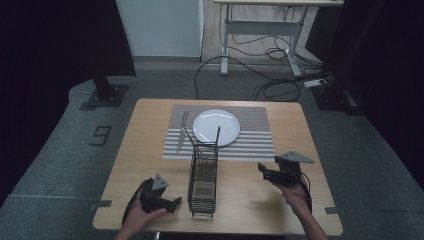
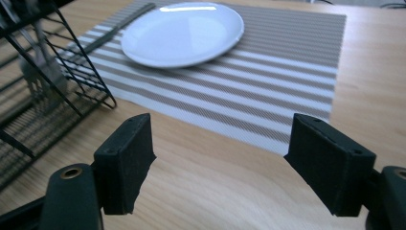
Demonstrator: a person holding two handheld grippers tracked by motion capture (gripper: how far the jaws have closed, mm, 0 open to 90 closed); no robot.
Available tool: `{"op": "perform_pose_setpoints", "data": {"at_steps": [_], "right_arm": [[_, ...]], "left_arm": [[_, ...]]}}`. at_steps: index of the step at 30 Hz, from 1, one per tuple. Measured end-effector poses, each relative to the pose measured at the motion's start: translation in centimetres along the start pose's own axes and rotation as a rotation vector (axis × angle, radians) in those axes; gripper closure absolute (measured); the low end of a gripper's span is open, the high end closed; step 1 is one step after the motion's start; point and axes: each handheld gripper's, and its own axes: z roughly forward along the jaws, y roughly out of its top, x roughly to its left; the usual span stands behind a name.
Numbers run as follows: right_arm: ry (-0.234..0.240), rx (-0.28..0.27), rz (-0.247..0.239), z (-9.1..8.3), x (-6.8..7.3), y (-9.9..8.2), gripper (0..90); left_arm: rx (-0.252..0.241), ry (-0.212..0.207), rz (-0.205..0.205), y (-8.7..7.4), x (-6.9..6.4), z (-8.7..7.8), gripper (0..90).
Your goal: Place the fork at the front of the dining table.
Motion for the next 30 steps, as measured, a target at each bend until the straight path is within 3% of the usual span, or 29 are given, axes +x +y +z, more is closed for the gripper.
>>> {"op": "perform_pose_setpoints", "data": {"at_steps": [14, 30], "right_arm": [[0.059, -0.029, -0.013, 1.6, 2.4, 3.6, 28.1], [0.108, -0.032, -0.054, 3.4, 5.1, 5.7, 29.2]], "left_arm": [[0.000, 0.001, 0.000, 0.0, 0.0, 0.0, 3.2], [-0.002, 0.001, -0.003, 0.0, 0.0, 0.0, 3.2]]}}
